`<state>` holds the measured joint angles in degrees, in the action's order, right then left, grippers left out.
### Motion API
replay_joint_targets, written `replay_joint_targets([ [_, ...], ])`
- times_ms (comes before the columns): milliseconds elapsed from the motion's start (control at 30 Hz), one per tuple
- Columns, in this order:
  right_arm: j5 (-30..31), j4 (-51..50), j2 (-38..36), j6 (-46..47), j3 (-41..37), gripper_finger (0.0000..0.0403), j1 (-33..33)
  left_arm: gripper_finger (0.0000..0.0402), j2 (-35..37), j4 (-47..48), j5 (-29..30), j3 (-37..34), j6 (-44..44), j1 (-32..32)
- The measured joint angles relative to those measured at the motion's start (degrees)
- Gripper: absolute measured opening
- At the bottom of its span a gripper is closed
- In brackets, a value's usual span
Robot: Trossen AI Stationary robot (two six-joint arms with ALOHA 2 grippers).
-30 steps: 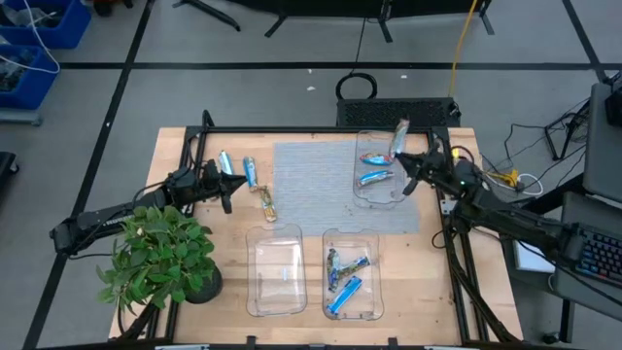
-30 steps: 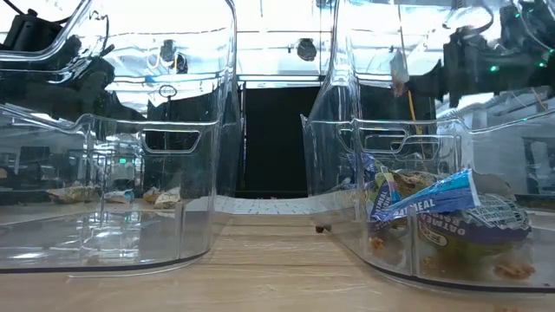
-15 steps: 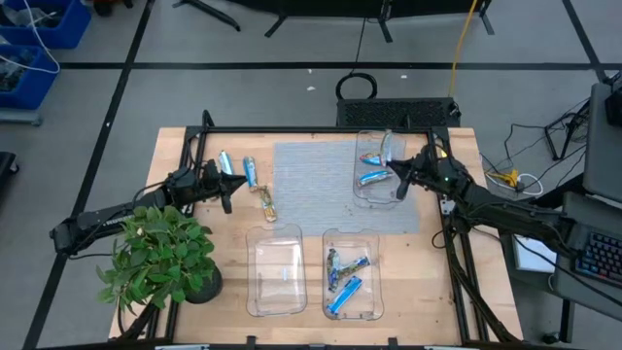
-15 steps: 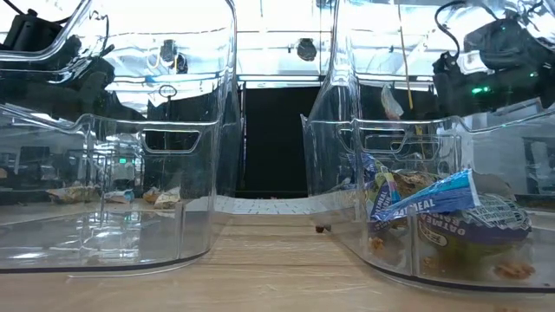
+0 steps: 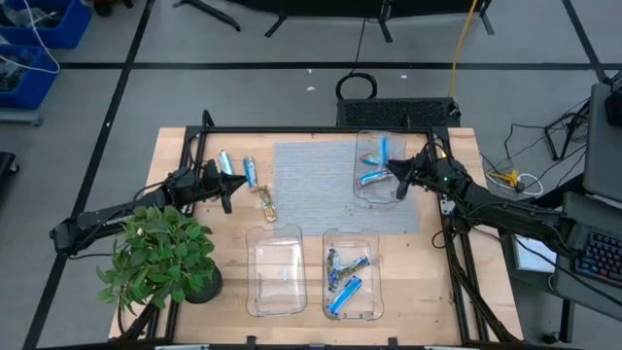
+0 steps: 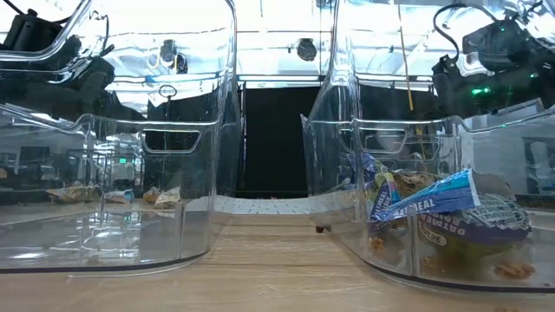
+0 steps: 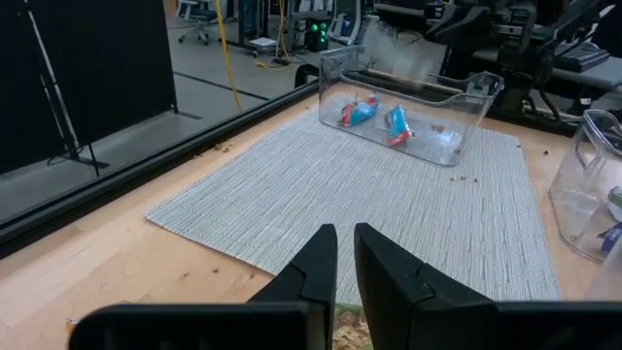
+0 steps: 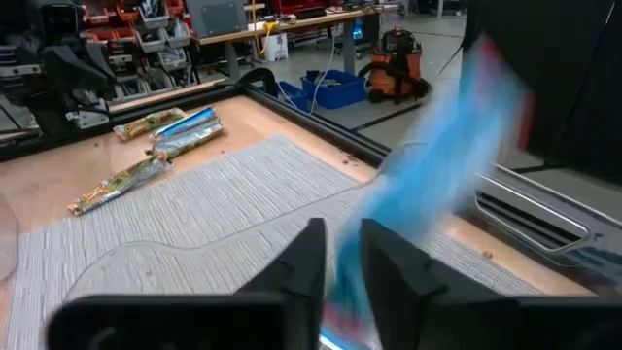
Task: Pick and place Granola Bars by type
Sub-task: Put the red granola bar into the top transparent bin, then put the left yellow granola bar into the bottom left transparent bin
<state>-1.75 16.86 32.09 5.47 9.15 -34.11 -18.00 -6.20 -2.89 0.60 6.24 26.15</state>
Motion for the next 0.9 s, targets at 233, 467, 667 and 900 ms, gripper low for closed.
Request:
replay_joint_targets([
  [233,1.1,-0.1,-2.3,-0.3,0.0,0.0155,0.1,0.0047,0.0,0.0,0.0,0.0,0.0,0.0],
  [467,4.7,-3.7,-8.5,-0.6,0.0,0.0177,0.1,0.0047,0.0,0.0,0.0,0.0,0.0,0.0],
  [667,4.7,-9.8,-14.5,-0.6,0.0,0.0169,0.1,0.0047,0.0,0.0,0.0,0.0,0.0,0.0],
  [900,5.0,-16.2,-20.0,-0.4,0.0,0.0167,0.1,0.0047,0.0,0.0,0.0,0.0,0.0,0.0],
])
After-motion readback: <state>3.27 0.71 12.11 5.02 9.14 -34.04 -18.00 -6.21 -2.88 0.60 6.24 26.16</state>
